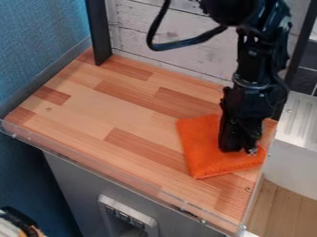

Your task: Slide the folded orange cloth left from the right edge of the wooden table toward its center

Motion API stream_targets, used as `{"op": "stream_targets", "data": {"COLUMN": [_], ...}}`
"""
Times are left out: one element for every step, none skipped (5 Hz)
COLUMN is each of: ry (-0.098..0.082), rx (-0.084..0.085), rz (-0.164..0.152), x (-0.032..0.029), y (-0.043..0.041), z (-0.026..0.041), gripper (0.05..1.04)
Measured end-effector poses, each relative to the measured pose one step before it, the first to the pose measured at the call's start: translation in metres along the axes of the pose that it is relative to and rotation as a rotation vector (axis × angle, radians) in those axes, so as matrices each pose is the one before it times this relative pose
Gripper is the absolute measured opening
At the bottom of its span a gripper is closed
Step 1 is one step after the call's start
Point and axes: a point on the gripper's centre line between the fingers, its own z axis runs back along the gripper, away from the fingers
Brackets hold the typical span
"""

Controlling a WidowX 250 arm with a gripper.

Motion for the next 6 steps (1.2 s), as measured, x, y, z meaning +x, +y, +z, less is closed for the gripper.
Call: {"op": "stream_targets", "data": {"ry": [0.0108, 0.0049, -0.0085, 0.0009, -0.0144, -0.007], "rx": [0.014, 0.0229, 0.0368, 0.0206, 0.0271, 0.0104], "rz": [0.0094, -0.01, 0.0017, 0.0692, 0.1399, 0.1554], "x": [0.00053, 0.0018, 0.00159, -0.00789, -0.0125, -0.01495], "y": [-0.00054, 0.00274, 0.00587, 0.00095, 0.00238, 0.00111], "z": [-0.00231, -0.00593, -0.00303, -0.0058, -0.0006, -0.0006], "gripper": [0.064, 0.064, 0.064, 0.064, 0.064, 0.064]}}
